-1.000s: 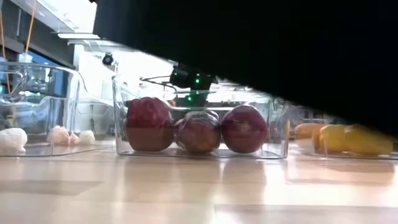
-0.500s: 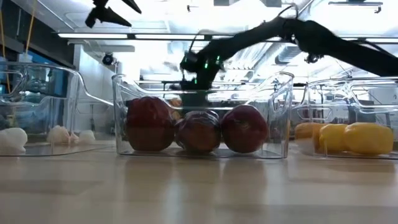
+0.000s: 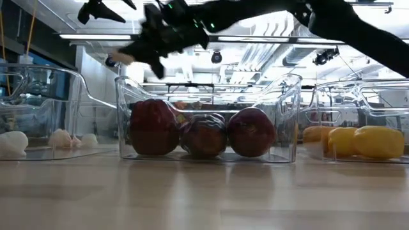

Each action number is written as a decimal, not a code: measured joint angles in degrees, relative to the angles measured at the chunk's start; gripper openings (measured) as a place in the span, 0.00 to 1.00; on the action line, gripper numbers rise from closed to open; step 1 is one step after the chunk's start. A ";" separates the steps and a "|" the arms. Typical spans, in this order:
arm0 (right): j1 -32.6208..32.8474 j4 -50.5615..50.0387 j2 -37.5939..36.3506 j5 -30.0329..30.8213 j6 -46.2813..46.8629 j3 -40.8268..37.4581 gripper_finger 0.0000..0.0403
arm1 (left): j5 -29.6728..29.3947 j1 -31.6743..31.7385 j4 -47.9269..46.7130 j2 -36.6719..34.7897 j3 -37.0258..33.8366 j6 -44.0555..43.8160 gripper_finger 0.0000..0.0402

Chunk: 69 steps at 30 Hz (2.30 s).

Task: Sort produce into baskets
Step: Put the top left white garlic into the left transparent bin, then put the bottom white garlic into the left transparent bin

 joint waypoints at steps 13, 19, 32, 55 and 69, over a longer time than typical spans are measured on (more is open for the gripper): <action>14.05 1.17 0.87 21.65 0.83 -0.11 0.34 | 15.35 -0.07 4.90 -1.96 0.00 1.45 0.56; 15.47 -0.30 0.85 30.92 4.33 -0.09 0.63 | 26.60 -0.26 5.15 -5.50 0.00 3.77 0.56; 20.11 -34.95 -11.17 36.65 -3.41 -0.38 0.71 | 24.95 -10.02 3.82 -9.45 0.00 1.85 0.56; 62.19 -24.30 -49.94 28.49 81.42 -65.72 0.71 | 10.94 -20.70 11.74 9.13 -0.07 -1.21 0.56; 69.51 -16.19 -41.91 23.27 95.43 -75.99 0.71 | 10.95 -20.68 16.15 10.36 -0.07 0.35 0.56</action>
